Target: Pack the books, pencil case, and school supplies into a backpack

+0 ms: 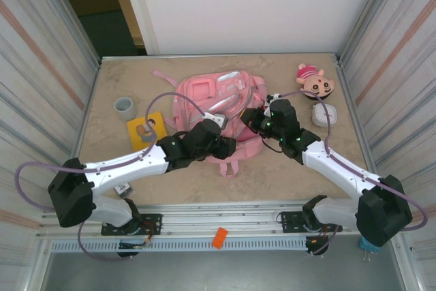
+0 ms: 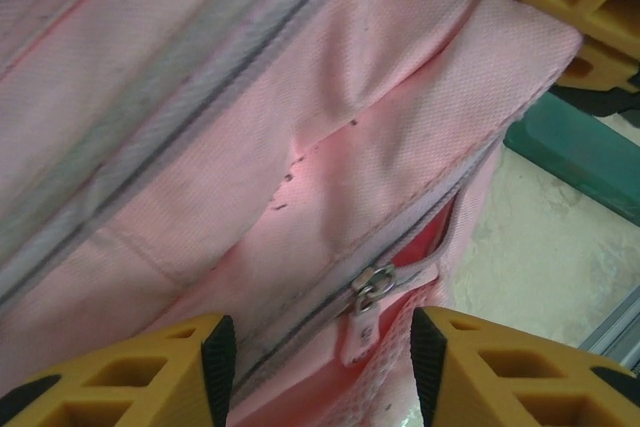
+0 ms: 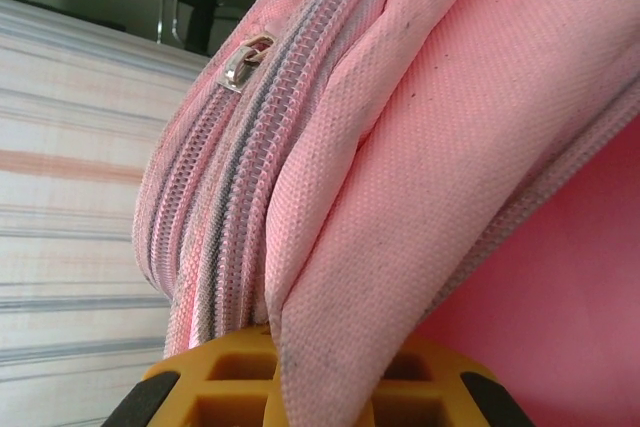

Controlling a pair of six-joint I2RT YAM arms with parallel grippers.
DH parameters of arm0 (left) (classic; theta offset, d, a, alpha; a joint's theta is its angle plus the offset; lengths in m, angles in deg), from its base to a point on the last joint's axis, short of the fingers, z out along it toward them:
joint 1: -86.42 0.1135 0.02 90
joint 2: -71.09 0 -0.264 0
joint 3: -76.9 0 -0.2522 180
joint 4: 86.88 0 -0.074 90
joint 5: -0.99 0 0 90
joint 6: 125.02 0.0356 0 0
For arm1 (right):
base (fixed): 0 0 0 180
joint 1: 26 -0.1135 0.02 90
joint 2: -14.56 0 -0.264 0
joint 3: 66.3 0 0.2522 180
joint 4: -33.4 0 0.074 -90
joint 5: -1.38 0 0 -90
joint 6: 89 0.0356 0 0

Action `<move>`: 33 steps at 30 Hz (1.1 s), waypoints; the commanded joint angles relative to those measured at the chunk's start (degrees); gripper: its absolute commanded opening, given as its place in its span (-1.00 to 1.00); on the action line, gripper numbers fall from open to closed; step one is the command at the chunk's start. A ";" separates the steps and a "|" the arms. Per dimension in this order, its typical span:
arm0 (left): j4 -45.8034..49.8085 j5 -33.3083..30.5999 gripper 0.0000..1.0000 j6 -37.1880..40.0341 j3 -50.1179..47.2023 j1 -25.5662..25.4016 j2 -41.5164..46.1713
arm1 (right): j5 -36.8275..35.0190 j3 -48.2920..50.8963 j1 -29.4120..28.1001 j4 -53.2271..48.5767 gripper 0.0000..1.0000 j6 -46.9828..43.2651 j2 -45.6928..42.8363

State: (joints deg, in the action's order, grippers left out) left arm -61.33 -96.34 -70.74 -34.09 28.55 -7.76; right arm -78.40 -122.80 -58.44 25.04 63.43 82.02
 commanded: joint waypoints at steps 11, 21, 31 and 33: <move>9.29 -4.38 -0.01 -5.72 6.06 -4.10 -3.26 | -0.89 -5.16 -1.12 4.81 -1.00 -2.19 0.21; 11.84 -11.58 -0.09 -9.19 6.53 -4.81 -4.78 | -0.42 -4.90 -1.78 5.62 -1.00 -2.05 0.17; 8.88 -16.60 -0.40 -8.41 6.33 -4.63 -5.10 | 2.23 -4.87 -2.36 4.68 -1.00 -3.24 -0.46; 8.10 -16.57 -0.52 -7.90 5.90 -4.20 -4.78 | 2.15 -4.53 -2.36 4.15 -1.00 -3.41 -0.97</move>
State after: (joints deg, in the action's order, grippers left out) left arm -52.15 -108.71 -78.79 -28.80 23.72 -12.86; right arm -77.86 -124.50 -60.17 24.43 62.12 82.79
